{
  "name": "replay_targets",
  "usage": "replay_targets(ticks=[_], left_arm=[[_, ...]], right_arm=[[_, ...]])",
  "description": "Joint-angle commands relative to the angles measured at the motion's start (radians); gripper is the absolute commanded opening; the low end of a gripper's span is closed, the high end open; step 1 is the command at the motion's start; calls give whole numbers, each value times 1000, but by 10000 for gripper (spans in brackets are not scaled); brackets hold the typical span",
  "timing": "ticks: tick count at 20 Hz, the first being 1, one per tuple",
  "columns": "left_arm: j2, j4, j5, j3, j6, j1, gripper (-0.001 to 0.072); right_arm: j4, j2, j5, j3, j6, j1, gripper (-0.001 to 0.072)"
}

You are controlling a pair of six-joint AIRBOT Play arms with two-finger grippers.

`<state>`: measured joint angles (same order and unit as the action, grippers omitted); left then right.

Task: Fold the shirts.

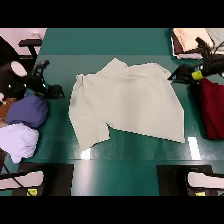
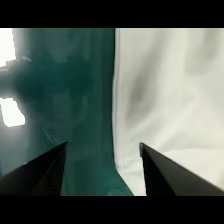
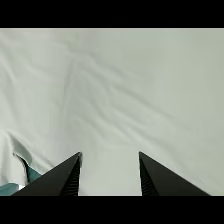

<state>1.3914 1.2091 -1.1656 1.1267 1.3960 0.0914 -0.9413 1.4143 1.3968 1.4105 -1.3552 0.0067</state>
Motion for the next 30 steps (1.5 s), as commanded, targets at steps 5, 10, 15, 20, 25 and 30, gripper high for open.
replay_targets(ticks=[5, 10, 15, 20, 25, 30], left_arm=[[-37, -175, 115, -248, -95, -30, 542], [-36, -178, 159, -258, -51, -110, 403], [-83, -184, 110, -193, -51, -110, 29], [-195, -184, 107, -178, -69, -110, 29], [-198, -185, 107, -179, -69, -110, 29], [-198, -195, 100, -179, -69, -110, 29]], right_arm=[[7, -196, -71, -259, 14, -5, 404], [3, -260, -69, -259, 14, -11, 404], [-142, -316, 58, -270, -43, -121, 404], [-290, -425, 82, -564, -92, -374, 468], [-287, -447, 48, -848, -90, -550, 502], [-138, -343, -45, -924, -49, -550, 446]])
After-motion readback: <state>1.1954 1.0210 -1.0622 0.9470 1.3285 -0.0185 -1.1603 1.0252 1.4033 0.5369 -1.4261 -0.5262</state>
